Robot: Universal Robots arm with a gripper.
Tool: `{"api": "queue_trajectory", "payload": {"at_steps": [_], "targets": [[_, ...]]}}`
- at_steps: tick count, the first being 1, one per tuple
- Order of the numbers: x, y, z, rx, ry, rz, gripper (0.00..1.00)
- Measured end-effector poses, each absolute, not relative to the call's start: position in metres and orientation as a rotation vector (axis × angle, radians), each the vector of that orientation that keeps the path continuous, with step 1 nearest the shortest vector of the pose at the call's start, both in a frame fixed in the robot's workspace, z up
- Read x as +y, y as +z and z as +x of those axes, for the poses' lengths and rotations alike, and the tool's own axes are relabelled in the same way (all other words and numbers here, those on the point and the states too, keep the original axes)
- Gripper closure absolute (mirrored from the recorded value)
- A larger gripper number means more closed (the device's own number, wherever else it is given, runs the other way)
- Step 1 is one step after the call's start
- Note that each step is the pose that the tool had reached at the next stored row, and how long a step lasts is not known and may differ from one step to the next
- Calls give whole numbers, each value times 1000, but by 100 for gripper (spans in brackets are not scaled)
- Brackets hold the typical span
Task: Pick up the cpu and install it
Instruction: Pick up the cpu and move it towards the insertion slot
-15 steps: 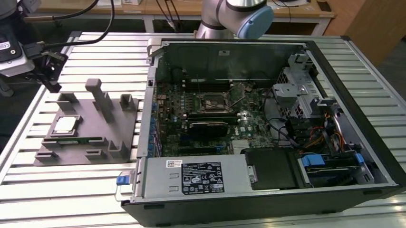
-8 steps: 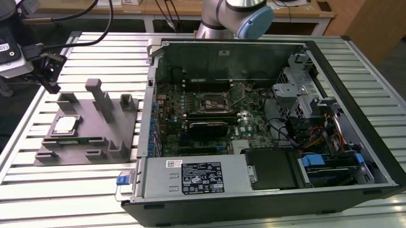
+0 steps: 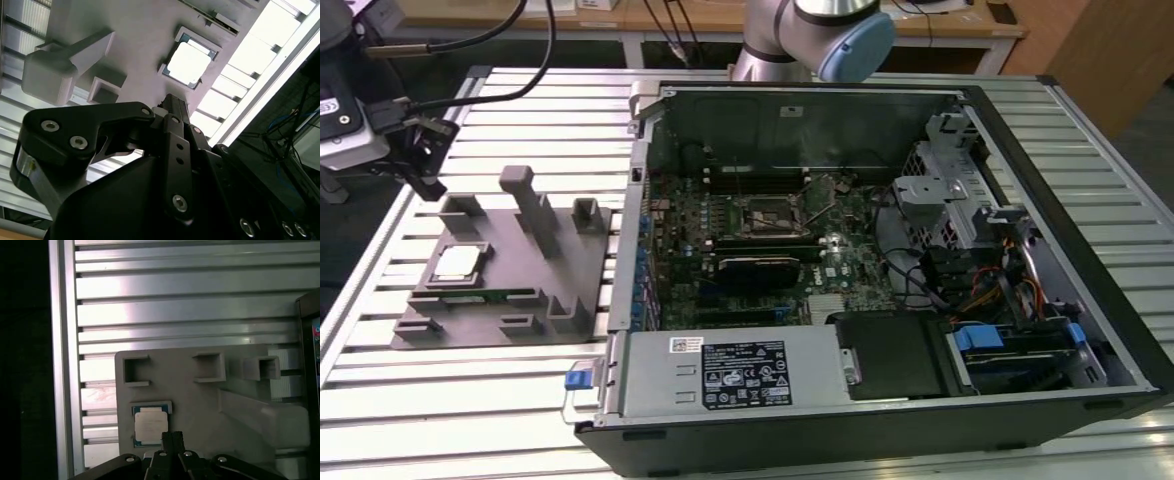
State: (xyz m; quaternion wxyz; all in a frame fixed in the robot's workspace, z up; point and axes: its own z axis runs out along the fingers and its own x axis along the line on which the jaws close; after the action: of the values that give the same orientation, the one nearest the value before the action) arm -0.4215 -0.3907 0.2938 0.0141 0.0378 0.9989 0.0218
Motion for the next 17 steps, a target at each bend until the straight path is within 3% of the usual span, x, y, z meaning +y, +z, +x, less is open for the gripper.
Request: {"api": "queue_trajectory", "payload": {"at_steps": [17], "targets": [[-391, 285, -427, 3110, 68, 118, 89]]}}
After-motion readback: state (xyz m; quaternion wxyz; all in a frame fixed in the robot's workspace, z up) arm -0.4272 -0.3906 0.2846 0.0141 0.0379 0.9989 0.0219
